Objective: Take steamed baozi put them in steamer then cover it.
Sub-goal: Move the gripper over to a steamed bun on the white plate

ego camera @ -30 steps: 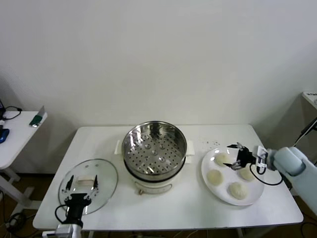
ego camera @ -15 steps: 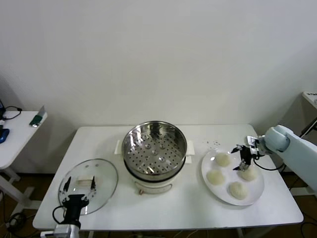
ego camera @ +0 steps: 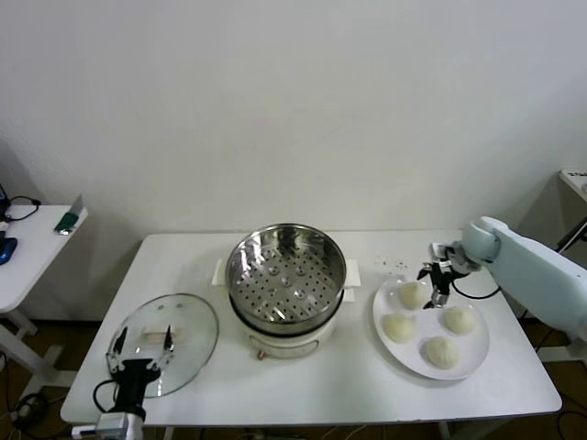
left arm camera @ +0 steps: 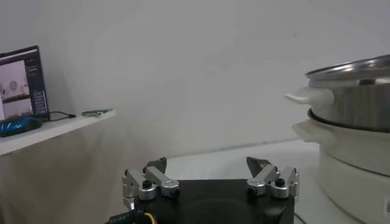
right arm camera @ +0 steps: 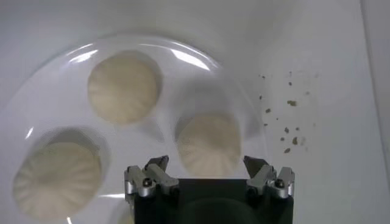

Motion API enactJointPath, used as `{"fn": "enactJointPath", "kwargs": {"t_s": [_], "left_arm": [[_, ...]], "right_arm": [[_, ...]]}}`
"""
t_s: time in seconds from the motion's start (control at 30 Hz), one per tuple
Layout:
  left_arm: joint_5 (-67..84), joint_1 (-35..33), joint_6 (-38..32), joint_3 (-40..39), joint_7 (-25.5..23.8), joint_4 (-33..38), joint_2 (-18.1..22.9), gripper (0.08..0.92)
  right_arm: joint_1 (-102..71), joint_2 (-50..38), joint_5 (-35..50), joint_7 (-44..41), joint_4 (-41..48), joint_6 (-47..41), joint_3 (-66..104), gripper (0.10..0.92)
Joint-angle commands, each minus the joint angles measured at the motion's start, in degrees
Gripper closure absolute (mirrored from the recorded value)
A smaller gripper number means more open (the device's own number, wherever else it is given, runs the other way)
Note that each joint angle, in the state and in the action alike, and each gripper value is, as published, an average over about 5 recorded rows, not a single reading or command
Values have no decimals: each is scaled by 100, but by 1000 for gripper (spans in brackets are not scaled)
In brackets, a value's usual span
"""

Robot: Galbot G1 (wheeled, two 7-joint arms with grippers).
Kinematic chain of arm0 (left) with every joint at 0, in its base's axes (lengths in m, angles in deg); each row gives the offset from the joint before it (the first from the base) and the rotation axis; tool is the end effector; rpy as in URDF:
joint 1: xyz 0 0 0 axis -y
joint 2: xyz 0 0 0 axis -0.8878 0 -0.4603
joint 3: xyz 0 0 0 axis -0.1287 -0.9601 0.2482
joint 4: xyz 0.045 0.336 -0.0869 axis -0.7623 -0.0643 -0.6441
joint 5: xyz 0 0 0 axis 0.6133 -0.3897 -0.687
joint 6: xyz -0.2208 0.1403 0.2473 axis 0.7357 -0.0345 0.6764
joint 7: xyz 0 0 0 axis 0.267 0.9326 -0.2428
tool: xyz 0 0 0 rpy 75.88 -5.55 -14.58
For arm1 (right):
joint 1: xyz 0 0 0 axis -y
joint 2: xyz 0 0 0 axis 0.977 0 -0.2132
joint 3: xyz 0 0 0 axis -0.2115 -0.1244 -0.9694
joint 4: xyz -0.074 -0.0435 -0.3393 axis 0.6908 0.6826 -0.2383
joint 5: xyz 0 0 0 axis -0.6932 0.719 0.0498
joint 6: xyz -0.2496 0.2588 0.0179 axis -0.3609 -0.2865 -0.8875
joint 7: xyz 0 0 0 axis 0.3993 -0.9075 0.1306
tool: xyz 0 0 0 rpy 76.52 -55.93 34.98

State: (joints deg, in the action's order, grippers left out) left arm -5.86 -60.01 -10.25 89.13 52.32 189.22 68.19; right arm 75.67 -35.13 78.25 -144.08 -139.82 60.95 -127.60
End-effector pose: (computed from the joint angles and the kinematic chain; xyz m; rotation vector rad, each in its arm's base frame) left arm 0.1548 0.0981 -0.3839 0.2394 -2.9952 -0.2790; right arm 0.5673 -0.1875 -0.2365 1.2109 -1.4405 1.2147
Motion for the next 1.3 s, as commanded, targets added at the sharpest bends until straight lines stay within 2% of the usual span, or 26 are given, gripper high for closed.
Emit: {"fn": "enactJointPath", "kwargs": {"t_s": [0.03,0.5,0.9,1.3], "left_arm": [[25,4,-3,12,3,-27,-13,177],[60,16,-4,42,1,-61,-43,177],[64,10,-15,45,6,-70,-44,177],[98,-64,-39,63,10,-21,-62,177]], "right_arm": [[211,343,-81,-69,415,30,-262,203],[174,562,-157,-144,611,107,-381,206],[151,563,-181,-153,611,133,-419,314],[815,462,40,-252,277,584,-771,330]]}}
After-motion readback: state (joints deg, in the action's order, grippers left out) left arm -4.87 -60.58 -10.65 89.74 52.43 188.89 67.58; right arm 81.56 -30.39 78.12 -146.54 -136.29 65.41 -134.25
